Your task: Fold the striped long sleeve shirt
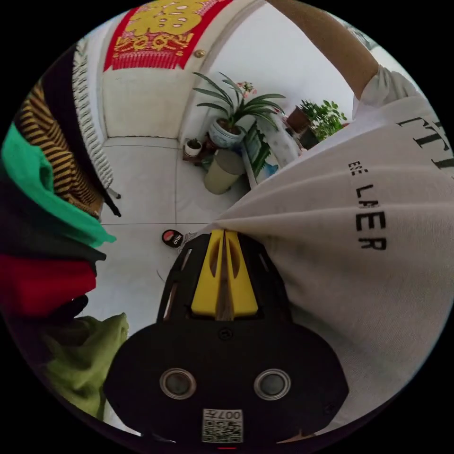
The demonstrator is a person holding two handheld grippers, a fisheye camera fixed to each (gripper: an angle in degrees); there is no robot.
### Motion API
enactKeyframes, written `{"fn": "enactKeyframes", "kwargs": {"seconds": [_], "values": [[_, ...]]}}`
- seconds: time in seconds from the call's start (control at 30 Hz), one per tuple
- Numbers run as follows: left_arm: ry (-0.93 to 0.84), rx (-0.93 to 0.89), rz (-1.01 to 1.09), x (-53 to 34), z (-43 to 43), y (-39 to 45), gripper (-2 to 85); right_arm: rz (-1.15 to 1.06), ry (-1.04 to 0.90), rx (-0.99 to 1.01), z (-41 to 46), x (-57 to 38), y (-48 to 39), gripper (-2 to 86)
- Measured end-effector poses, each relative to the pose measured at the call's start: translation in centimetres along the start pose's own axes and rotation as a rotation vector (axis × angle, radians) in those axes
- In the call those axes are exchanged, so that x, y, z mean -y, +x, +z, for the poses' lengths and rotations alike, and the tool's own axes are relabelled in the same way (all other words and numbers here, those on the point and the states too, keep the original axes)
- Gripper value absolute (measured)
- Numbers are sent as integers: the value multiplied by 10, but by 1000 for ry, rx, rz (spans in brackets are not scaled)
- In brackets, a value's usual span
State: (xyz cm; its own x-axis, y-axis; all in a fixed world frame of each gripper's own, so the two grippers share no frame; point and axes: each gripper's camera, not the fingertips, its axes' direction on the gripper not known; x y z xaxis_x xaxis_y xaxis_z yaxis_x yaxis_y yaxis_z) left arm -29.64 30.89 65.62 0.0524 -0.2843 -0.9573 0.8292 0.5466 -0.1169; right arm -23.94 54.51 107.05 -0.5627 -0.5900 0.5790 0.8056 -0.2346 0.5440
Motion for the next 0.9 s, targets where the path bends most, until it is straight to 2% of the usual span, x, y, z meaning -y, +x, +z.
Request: {"fn": "enactKeyframes", "kwargs": {"seconds": [0.07,0.13,0.2,0.33,0.43,0.57,0.67,0.83,0.9], "values": [[72,76,-128,-4,-16,-18,4,-7,8,16,35,26,6,93],[196,141,-337,-17,-40,-39,61,-6,-6,37,69,47,13,92],[281,181,-487,-28,-58,-49,65,9,-38,100,111,71,22,90],[448,249,-697,-48,-85,-57,47,-19,-105,73,167,97,23,82],[437,299,-769,-49,-88,-60,43,10,-174,88,204,110,22,51],[421,307,-787,-44,-87,-59,45,54,-293,213,241,123,23,8],[388,358,-786,-42,-84,-54,45,40,-228,235,232,129,27,0],[365,384,-740,-49,-84,-49,50,14,-40,137,183,146,39,-3],[364,399,-722,-53,-87,-50,51,-5,-65,141,170,156,48,-4]]}}
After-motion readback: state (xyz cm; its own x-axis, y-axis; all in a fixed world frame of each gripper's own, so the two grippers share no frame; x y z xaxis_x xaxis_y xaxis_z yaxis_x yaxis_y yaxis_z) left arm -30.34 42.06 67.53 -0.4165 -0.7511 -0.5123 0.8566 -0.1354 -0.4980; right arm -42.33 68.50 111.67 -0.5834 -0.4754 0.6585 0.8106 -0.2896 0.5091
